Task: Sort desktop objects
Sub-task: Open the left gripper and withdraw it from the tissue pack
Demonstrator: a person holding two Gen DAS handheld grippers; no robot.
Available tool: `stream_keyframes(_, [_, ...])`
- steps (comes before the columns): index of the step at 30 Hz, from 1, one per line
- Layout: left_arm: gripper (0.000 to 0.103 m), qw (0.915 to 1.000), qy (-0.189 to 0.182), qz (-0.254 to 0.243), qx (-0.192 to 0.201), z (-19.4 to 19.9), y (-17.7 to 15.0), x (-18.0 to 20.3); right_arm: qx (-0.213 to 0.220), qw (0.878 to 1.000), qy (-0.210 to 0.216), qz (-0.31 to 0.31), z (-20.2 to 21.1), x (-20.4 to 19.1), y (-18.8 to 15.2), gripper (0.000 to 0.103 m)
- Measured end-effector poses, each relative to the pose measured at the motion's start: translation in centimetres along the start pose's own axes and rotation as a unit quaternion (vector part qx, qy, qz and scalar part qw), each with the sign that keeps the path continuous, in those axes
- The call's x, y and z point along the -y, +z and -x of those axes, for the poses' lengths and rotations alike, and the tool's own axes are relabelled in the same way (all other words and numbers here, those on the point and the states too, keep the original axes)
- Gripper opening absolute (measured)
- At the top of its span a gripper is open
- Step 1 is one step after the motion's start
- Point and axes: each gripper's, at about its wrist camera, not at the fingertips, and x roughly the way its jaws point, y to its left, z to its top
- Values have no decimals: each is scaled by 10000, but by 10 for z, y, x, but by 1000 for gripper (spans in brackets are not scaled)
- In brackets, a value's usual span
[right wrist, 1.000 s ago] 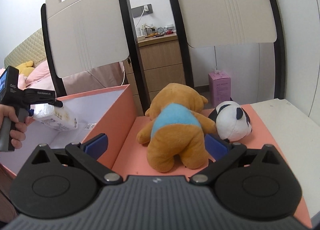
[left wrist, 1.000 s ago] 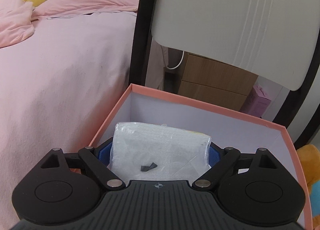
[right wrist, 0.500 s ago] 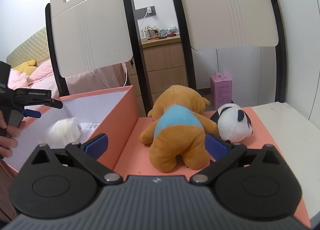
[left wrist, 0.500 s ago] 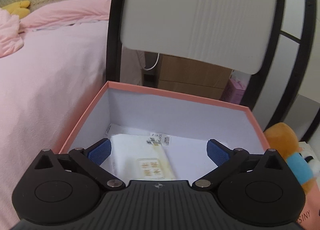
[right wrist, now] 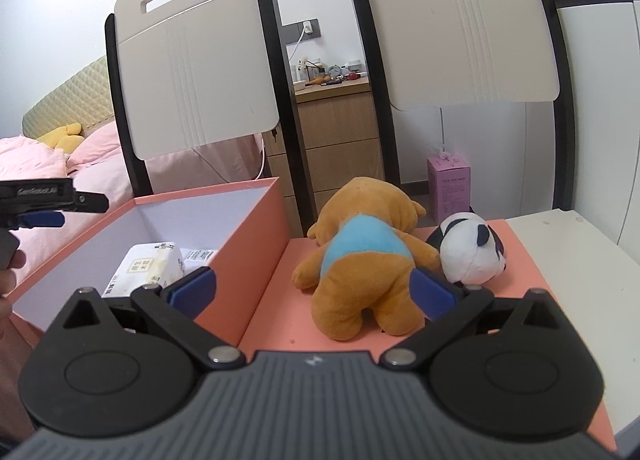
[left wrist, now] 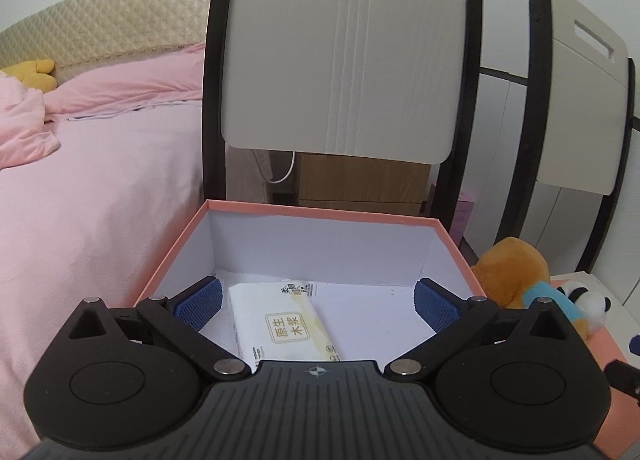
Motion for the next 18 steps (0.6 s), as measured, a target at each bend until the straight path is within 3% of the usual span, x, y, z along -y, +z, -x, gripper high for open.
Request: stream_keyframes(18, [103,9984,-179,50,526,89,-53,5,-14,9999,107,17,12,-14,-3,103])
